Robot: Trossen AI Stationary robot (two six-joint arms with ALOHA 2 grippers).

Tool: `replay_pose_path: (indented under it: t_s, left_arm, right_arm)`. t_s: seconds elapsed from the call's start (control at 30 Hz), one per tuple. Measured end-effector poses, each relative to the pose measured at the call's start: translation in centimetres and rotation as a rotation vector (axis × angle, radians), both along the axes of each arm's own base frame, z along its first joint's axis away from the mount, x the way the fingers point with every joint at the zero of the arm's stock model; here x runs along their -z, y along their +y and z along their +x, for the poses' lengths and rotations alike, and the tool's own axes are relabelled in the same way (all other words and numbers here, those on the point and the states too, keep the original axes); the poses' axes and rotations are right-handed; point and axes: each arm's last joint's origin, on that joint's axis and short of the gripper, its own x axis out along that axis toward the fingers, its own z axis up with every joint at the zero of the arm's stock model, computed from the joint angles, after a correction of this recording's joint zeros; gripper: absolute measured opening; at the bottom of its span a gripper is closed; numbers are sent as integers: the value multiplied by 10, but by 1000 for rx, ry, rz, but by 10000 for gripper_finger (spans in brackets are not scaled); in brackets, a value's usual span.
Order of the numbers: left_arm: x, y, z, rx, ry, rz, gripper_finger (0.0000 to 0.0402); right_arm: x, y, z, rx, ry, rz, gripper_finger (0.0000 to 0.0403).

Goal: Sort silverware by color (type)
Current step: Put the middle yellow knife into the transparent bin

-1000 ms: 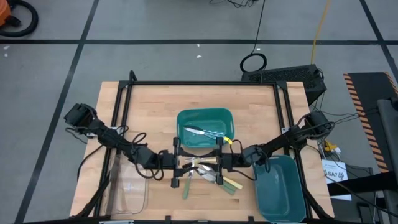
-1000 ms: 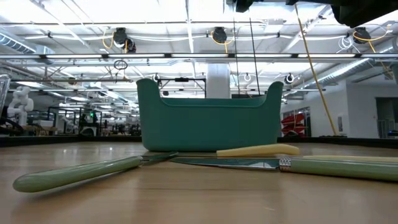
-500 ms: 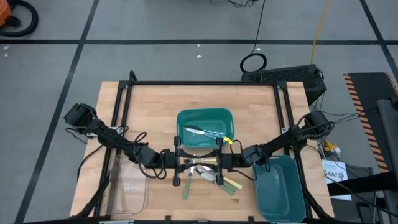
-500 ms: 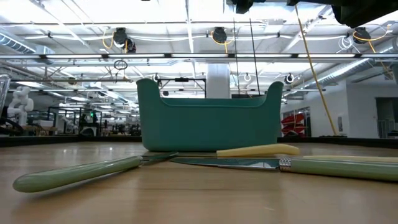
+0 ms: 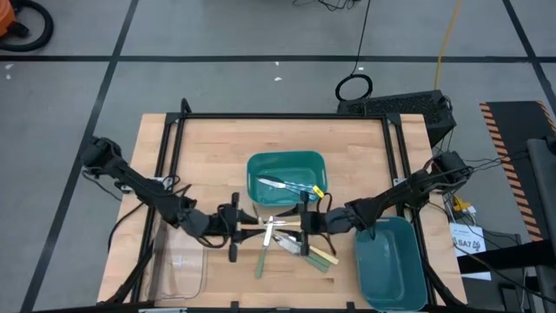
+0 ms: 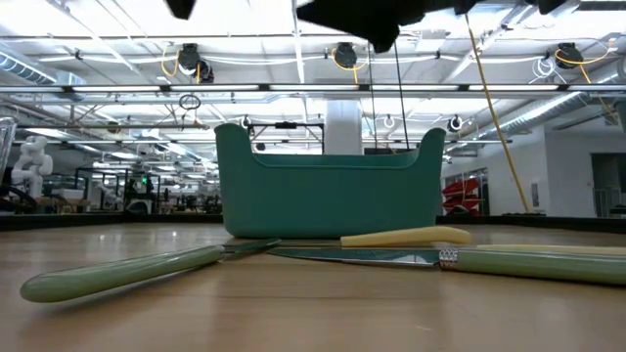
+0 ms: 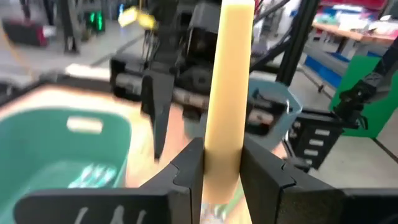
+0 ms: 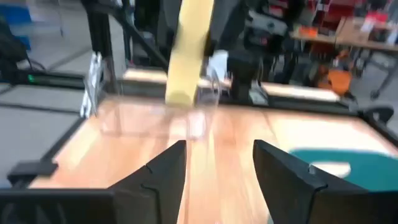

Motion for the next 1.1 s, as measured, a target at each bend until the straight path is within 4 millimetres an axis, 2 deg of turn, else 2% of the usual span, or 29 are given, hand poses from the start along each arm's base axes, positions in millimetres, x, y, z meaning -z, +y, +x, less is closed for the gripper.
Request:
replay_pose_path:
  t_s: [0.23, 0.53, 0.7, 0.9, 1.1]
  left_arm:
    - [1, -2, -29, -40, 165, -176, 86]
    - [10, -2, -67, -120, 430, -428, 86]
    - [-8, -9, -87, -201, 637, -472, 86]
    - [-34, -27, -108, -307, 783, -518, 86]
    - [-30, -46, -132, -459, 984, -612, 86]
  right_arm:
    - [-4, -5, -11, 9, 117, -7, 182]
    - [-5, -5, -12, 2, 118, -21, 182]
    - [-4, -5, -12, -3, 127, -43, 182]
    - [-3, -5, -12, -3, 134, -47, 182]
    - [-3, -5, -12, -6, 134, -58, 182]
